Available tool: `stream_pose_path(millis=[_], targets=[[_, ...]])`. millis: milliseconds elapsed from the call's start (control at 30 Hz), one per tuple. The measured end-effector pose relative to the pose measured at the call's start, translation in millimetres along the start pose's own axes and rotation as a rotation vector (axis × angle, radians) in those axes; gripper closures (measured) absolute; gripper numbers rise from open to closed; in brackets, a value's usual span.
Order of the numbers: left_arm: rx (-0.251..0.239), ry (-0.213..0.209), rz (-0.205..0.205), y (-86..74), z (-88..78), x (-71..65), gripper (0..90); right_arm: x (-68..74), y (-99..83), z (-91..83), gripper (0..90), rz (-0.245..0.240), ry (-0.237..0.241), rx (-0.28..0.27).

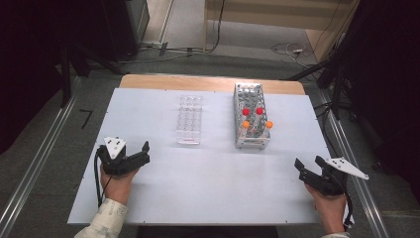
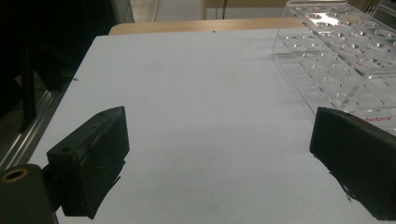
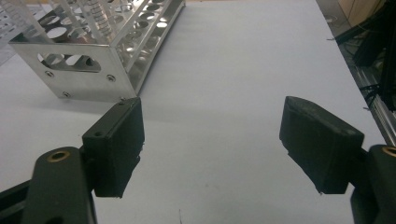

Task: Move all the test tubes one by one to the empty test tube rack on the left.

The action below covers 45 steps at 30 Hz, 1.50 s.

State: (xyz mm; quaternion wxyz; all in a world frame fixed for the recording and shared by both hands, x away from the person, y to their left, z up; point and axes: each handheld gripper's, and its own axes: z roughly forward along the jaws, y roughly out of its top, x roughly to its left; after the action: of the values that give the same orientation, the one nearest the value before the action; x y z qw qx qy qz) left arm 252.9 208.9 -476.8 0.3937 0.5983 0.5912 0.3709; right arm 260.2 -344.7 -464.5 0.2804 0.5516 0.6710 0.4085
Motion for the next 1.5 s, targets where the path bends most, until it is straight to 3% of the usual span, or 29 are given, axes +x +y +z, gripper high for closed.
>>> stream_pose_path(millis=[167,333,733,1500], targets=[[-0.001,-0.001,-0.001,-0.3,-0.6,0.4,5.2,3.9,1.5,1.5,20.8,-0.010,0.007,0.000],[0.002,-0.001,-0.005,-1.1,0.4,0.1,5.2,4.7,4.1,2.9,21.1,0.010,0.029,-0.008],[-0.005,-0.007,-0.001,-0.9,-1.2,-1.6,5.2,24.4,18.3,16.4,21.4,-0.026,0.076,-0.021],[-0.006,-0.001,0.001,-0.8,-0.9,-2.1,5.2,39.6,30.1,31.8,22.4,-0.053,0.104,-0.008]])
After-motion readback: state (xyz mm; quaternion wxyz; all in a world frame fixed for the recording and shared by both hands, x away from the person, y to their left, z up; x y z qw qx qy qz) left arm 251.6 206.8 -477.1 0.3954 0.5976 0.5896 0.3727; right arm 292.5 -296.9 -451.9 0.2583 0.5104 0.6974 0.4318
